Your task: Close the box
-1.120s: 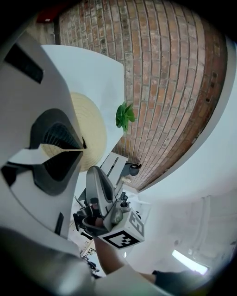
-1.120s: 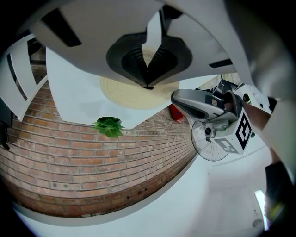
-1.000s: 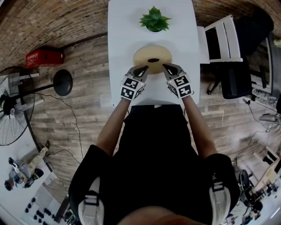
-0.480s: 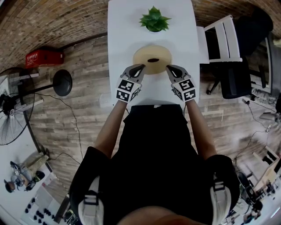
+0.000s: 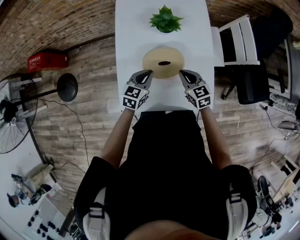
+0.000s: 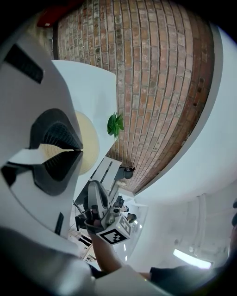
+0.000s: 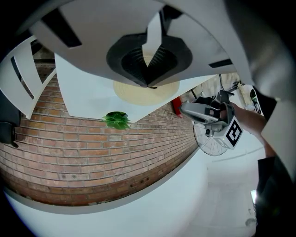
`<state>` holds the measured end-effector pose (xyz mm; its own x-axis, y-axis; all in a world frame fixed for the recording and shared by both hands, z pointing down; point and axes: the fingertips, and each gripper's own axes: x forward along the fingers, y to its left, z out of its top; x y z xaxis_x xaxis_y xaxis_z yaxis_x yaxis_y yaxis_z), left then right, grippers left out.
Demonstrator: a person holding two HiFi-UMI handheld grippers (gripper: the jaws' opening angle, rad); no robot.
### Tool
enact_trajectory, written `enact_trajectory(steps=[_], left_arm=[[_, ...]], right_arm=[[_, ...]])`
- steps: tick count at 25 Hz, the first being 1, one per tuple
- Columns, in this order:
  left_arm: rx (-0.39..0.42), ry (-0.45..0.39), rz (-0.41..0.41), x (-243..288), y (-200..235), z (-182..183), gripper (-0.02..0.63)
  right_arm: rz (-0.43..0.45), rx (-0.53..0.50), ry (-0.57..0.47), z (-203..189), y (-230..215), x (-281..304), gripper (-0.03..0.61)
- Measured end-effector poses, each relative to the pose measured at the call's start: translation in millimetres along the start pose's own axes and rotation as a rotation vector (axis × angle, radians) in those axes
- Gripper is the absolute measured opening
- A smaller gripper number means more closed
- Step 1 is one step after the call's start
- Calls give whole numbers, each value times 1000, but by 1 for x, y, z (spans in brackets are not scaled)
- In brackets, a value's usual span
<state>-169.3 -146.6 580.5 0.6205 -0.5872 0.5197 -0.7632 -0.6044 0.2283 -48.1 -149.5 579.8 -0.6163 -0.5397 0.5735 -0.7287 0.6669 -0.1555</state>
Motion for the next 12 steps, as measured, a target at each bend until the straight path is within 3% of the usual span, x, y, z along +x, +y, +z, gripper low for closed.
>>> enact_trajectory(steps=[12], left_arm=[[-23, 19, 3, -1, 6, -14, 29]], right_arm=[[-14, -12, 18, -10, -8, 2, -3]])
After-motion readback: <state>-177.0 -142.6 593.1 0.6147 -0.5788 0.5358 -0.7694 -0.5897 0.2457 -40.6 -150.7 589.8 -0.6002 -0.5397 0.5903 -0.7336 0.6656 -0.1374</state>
